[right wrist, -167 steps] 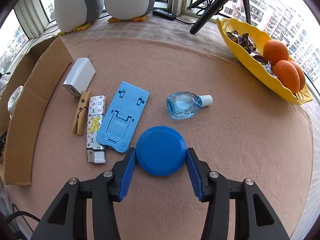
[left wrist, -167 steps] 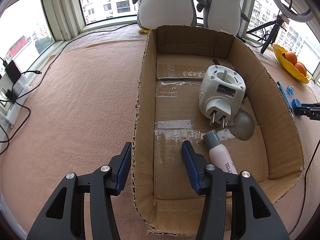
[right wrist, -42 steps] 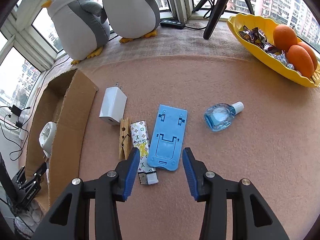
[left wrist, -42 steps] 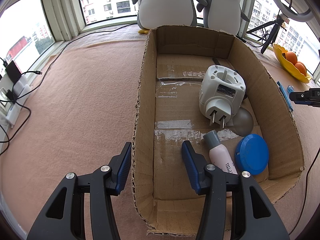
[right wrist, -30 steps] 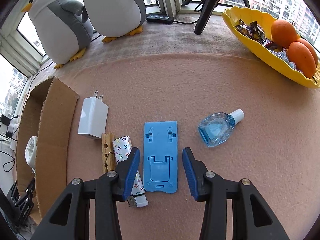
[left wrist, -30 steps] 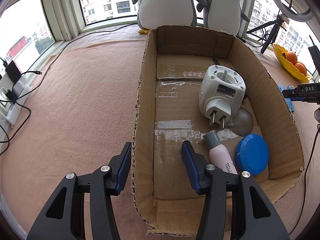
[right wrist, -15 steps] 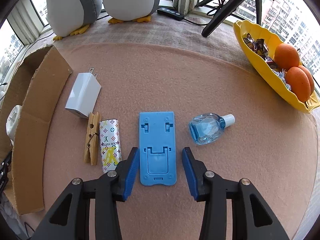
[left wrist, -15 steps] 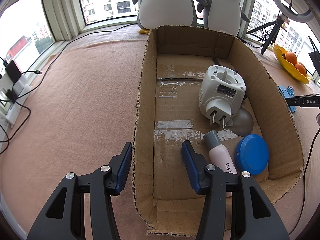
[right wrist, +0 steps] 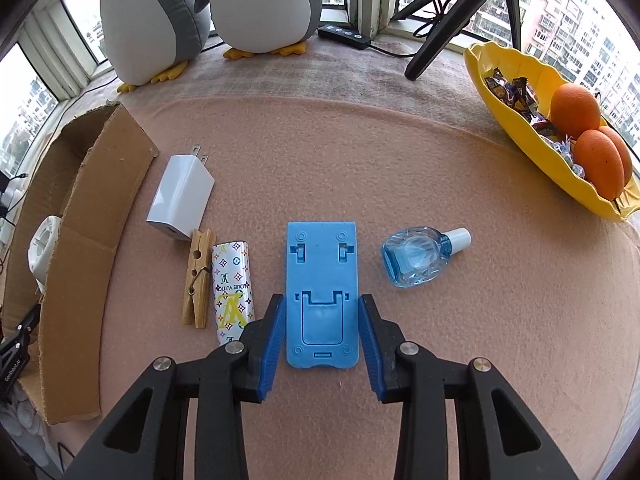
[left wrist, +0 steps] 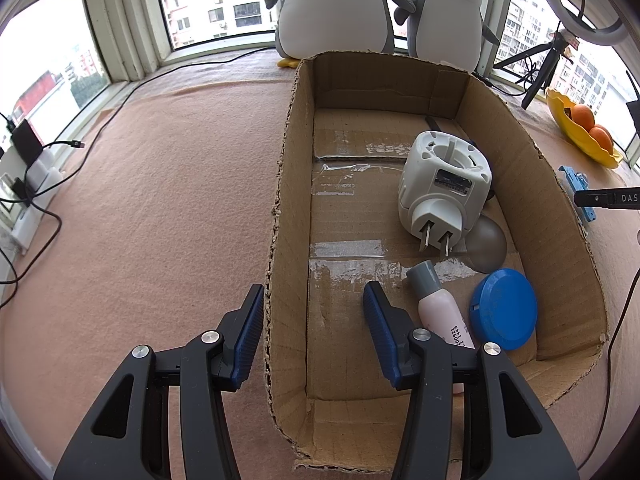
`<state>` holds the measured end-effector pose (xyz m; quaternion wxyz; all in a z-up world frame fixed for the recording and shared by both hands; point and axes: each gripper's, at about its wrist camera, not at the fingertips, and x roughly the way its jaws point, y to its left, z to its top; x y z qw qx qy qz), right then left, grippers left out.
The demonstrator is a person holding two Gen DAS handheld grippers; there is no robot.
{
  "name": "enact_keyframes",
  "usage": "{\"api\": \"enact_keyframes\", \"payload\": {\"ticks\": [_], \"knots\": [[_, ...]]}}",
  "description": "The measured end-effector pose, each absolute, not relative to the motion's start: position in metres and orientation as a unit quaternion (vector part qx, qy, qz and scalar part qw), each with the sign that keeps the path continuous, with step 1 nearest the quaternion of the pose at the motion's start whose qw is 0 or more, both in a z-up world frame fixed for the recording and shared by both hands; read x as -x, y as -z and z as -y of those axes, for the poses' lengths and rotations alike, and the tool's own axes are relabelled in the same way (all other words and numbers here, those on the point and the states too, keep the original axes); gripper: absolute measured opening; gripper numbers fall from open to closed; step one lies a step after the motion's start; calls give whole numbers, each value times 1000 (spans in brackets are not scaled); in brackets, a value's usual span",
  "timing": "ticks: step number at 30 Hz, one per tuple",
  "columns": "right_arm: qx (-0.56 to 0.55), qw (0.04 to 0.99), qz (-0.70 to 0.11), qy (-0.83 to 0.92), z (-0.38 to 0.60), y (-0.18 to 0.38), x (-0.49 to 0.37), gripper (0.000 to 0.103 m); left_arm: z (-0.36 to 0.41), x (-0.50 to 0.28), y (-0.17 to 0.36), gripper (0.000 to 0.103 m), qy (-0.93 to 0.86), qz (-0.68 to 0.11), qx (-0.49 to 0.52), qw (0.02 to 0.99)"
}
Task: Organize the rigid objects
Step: 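Carry the blue phone stand with the right gripper over the box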
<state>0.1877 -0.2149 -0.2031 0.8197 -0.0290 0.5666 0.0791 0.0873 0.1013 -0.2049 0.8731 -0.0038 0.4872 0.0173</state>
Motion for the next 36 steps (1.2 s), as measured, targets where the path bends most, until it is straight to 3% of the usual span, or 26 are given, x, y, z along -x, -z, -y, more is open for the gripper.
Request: {"api": "enact_keyframes", "payload": {"ticks": [17, 36], "knots": [[34, 849, -493, -185, 115, 123, -179, 33, -101, -87, 205, 50, -17, -487, 4, 873], [51, 839, -486, -238, 18, 131, -185, 33, -99, -90, 203, 50, -17, -486, 5, 874]]}}
